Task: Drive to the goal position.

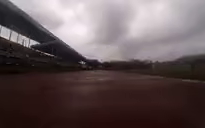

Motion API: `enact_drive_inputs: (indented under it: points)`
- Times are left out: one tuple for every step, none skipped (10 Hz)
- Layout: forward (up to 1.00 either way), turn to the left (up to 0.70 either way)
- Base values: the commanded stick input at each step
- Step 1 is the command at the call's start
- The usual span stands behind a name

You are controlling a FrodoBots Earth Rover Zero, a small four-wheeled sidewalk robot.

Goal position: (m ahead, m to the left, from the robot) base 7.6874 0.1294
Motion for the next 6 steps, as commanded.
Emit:
enact_drive_inputs:
  points:
    - [0.50,0.00]
    - [0.50,0.00]
    - [0.50,0.00]
    - [0.50,0.00]
    - [0.50,0.00]
    - [0.50,0.00]
